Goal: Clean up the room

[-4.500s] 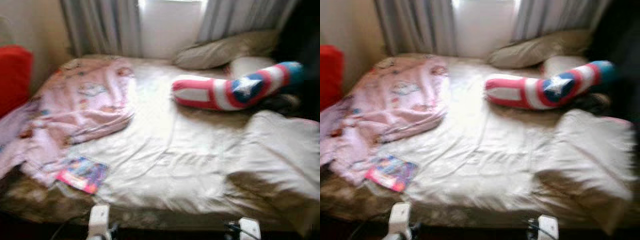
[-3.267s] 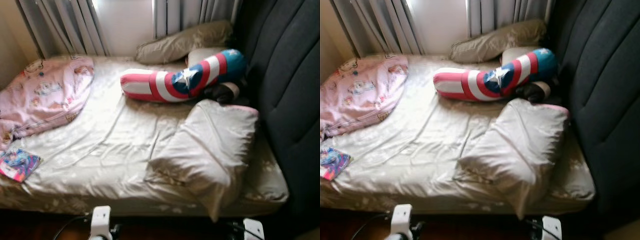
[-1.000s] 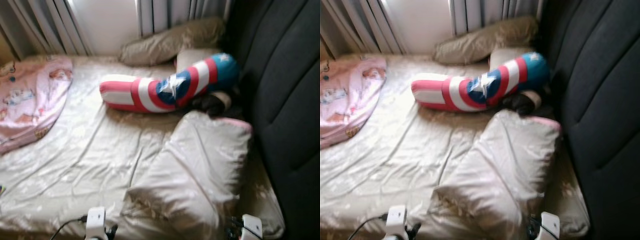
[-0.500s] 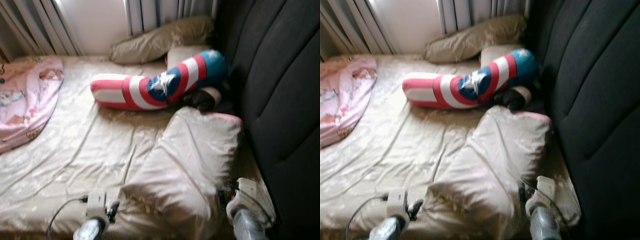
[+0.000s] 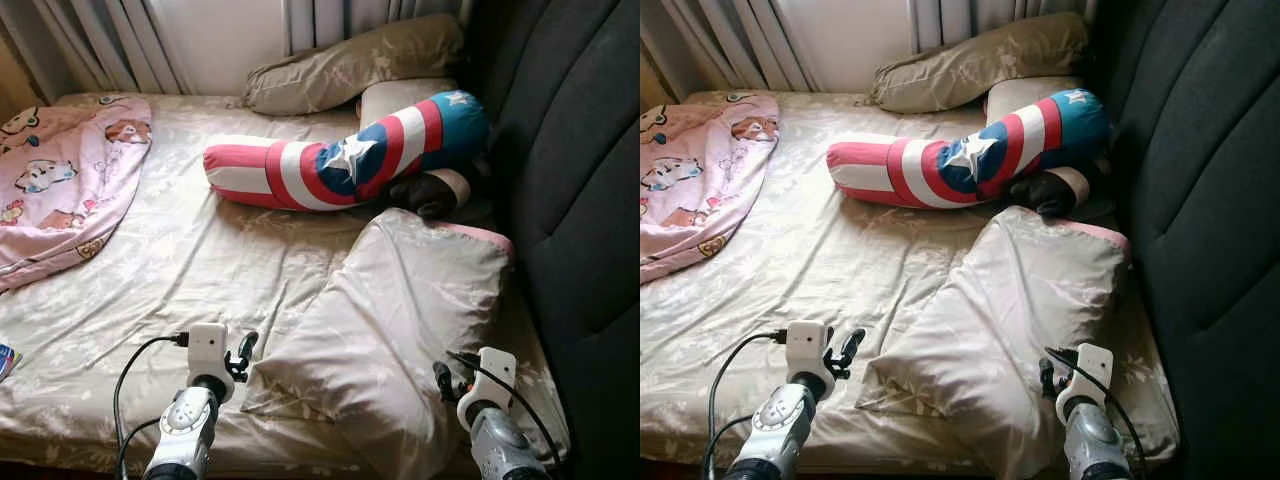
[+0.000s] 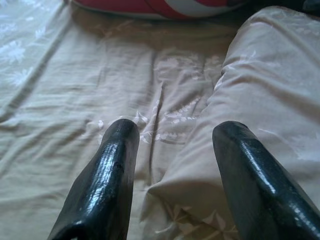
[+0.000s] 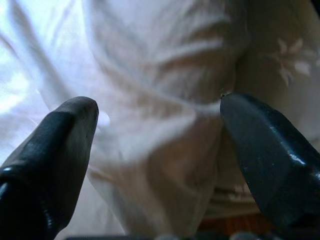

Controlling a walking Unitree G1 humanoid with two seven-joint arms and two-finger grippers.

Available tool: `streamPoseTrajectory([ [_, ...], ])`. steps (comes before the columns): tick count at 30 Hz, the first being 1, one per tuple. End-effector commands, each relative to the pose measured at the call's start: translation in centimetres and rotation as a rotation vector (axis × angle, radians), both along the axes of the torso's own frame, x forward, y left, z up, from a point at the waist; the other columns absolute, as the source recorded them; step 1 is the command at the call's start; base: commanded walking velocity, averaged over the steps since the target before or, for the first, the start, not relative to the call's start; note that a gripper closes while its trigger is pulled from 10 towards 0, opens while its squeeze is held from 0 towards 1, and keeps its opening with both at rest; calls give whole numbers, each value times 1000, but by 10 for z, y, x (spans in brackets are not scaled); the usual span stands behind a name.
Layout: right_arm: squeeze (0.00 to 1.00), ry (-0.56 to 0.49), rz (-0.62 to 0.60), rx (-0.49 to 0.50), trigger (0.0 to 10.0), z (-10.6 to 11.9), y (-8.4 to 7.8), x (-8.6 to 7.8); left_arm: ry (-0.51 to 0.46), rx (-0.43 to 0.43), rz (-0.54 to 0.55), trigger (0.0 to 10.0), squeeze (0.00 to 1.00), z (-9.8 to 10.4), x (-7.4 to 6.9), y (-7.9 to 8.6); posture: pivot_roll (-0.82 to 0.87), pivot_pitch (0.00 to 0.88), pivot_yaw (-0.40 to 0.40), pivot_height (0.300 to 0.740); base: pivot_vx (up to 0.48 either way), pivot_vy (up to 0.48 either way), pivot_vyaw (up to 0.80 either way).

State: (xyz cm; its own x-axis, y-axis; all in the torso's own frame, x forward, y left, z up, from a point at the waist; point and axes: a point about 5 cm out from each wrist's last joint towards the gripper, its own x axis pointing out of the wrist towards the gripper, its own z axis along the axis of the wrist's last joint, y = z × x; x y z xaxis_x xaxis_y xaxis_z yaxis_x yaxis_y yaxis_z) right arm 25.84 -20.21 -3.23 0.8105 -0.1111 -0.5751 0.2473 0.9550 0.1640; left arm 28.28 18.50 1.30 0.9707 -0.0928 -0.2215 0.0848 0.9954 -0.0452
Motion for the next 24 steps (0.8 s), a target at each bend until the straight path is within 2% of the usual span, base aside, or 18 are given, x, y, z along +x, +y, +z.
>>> streamPoseTrajectory([
  [1,0,45,-12,22,10000,-8,1,-9,-1,4,-8,10000,0,-2,-6,4,174,134,29,740,0,0,0],
  [9,0,75,-17,43,10000,-15,7,-17,-52,17,-35,10000,0,8,-8,8,191,157,50,740,0,0,0],
  [11,0,79,-20,69,10000,-17,11,-19,-85,25,-51,10000,0,17,-6,8,200,177,60,740,0,0,0],
  [12,0,83,-15,74,10000,-18,15,-20,-125,29,-65,10000,0,28,-3,7,219,196,68,740,0,0,0],
  [18,0,98,-5,68,10000,-20,19,-22,-158,28,-91,10000,0,38,1,4,227,216,77,740,0,0,0],
  [24,0,125,-15,69,10000,-24,22,-27,-165,38,-127,10000,0,45,-5,2,231,238,87,740,0,0,0],
])
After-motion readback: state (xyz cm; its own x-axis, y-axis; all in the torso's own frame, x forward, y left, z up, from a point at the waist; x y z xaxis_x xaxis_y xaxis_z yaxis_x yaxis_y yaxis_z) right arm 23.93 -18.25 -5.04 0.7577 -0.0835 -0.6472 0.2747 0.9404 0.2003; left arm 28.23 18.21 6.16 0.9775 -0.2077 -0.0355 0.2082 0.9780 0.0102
